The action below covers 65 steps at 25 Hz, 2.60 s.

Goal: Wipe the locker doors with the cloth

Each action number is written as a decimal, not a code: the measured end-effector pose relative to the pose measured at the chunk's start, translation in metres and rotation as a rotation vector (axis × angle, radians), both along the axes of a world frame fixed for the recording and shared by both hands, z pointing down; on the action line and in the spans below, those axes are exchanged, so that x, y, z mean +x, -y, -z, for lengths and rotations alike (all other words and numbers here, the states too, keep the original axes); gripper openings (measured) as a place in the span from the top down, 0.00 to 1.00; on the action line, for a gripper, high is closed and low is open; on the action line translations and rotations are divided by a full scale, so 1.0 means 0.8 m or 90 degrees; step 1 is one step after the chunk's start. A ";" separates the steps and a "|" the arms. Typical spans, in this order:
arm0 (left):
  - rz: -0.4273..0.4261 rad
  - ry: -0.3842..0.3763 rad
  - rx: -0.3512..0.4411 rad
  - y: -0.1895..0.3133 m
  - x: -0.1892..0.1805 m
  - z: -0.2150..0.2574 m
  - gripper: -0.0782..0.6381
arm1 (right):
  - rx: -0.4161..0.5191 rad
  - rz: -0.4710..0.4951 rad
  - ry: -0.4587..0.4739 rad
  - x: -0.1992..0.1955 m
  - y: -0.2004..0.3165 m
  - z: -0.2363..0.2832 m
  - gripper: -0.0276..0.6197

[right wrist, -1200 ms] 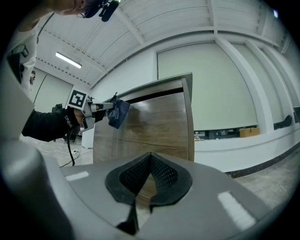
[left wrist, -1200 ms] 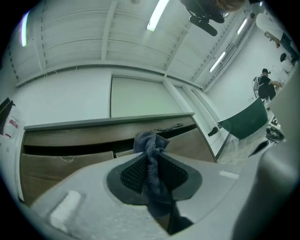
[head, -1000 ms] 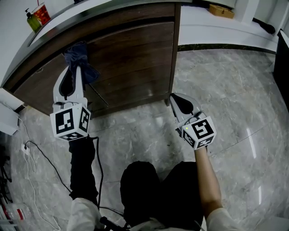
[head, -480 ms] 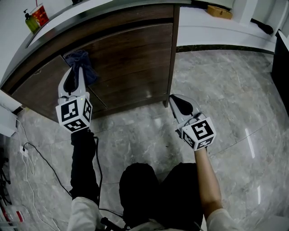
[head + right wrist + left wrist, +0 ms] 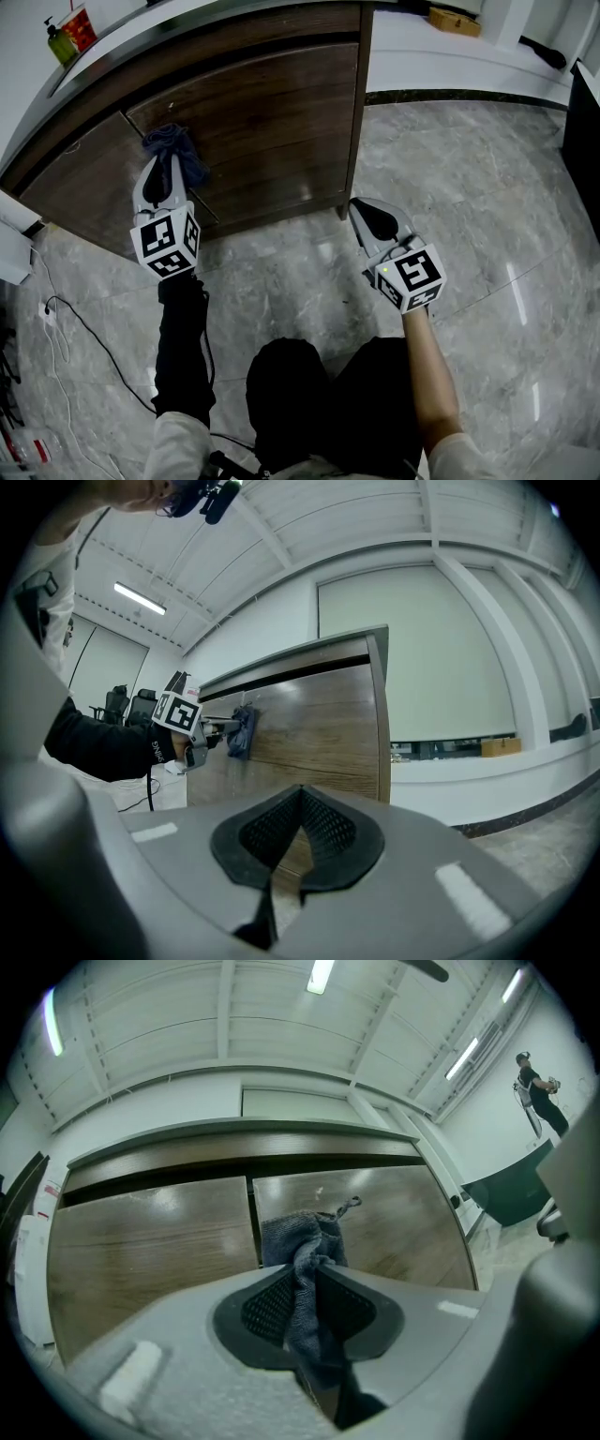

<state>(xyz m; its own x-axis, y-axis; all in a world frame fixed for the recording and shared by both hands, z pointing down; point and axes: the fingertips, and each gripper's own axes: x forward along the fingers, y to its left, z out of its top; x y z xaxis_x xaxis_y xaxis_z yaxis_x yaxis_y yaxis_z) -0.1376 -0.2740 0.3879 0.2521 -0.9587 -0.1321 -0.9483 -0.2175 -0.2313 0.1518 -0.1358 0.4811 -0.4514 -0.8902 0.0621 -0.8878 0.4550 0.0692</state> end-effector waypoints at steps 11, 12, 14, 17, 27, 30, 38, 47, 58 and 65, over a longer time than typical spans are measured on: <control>0.008 -0.011 -0.037 0.000 -0.003 -0.065 0.79 | -0.010 0.002 -0.005 -0.005 0.002 -0.010 0.95; 0.009 -0.012 -0.043 -0.001 -0.004 -0.072 0.79 | -0.010 0.003 -0.006 -0.006 0.002 -0.011 0.95; 0.011 -0.013 -0.055 -0.001 -0.004 -0.086 0.79 | -0.013 0.003 -0.007 -0.006 0.003 -0.013 0.95; 0.013 -0.020 -0.071 0.000 -0.005 -0.107 0.79 | -0.018 0.003 -0.009 -0.006 0.004 -0.017 0.95; 0.021 -0.025 -0.107 -0.002 -0.006 -0.163 0.79 | -0.032 0.003 -0.013 -0.007 0.005 -0.030 0.95; 0.025 -0.025 -0.123 -0.002 -0.007 -0.184 0.79 | -0.036 0.005 -0.015 -0.008 0.006 -0.033 0.95; 0.029 -0.027 -0.163 -0.004 -0.008 -0.232 0.79 | -0.057 0.018 -0.029 -0.019 0.011 -0.052 0.95; 0.032 -0.029 -0.204 -0.004 -0.012 -0.279 0.79 | -0.074 0.031 -0.036 -0.031 0.018 -0.068 0.95; 0.042 -0.036 -0.282 -0.007 -0.022 -0.343 0.79 | -0.087 0.038 -0.043 -0.040 0.025 -0.078 0.95; 0.025 -0.035 -0.282 -0.019 -0.024 -0.331 0.79 | -0.072 0.053 -0.045 -0.059 0.030 -0.067 0.95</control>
<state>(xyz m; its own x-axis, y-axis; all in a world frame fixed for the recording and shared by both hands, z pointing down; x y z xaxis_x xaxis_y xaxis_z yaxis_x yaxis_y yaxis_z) -0.1572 -0.2591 0.6526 0.2179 -0.9347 0.2807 -0.9661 -0.2473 -0.0737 0.1049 -0.1601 0.5349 -0.5140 -0.8355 0.1941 -0.8417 0.5349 0.0736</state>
